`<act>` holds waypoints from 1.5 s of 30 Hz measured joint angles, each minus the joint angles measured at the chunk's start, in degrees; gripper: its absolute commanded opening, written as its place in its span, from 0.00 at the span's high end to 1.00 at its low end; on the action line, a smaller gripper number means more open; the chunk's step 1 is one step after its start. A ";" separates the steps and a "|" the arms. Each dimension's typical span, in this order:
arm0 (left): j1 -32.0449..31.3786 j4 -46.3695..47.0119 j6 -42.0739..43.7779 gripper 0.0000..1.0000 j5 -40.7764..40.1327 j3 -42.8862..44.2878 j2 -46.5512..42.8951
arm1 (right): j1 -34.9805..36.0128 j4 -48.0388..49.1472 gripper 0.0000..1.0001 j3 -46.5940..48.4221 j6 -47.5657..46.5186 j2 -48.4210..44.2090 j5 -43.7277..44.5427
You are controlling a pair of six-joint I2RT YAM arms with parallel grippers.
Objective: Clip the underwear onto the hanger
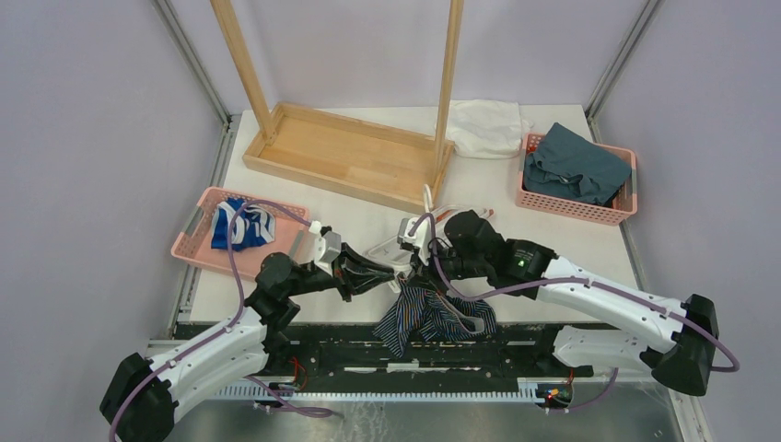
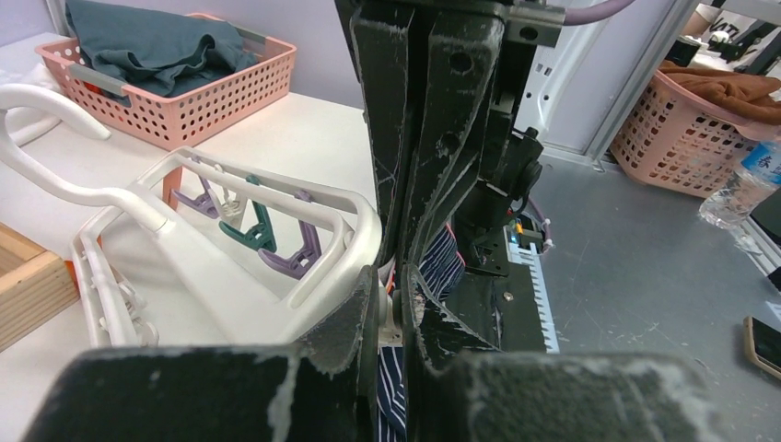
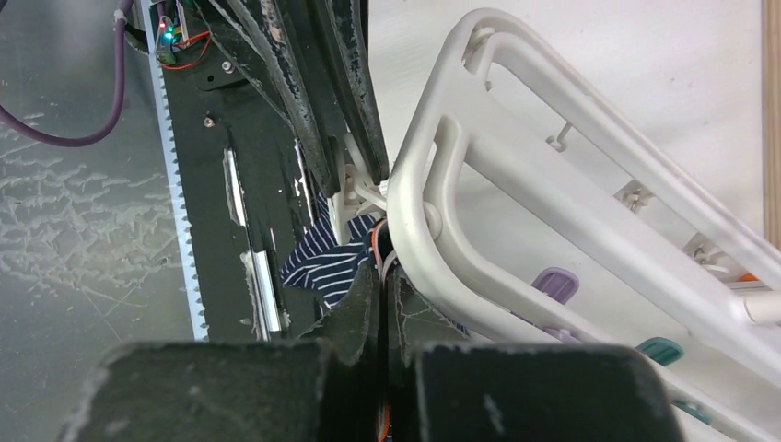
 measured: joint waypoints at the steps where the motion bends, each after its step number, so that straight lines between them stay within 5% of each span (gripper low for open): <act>1: -0.09 0.00 0.00 0.97 0.00 0.00 0.00 | -0.04 0.00 1.00 0.00 -0.33 -0.63 0.04; 14: -0.13 -0.02 -0.02 0.97 0.50 0.00 -1.99 | -0.11 -0.24 1.00 -2.89 -7.61 0.13 -2.56; 30: -0.22 1.55 -0.07 0.97 1.25 0.00 -2.29 | 1.31 18.03 0.99 -13.99 -12.55 -2.60 -6.36; 45: -0.22 1.81 -0.63 0.97 2.75 0.02 -1.77 | 6.40 20.79 0.99 -17.90 -29.03 -8.55 -4.28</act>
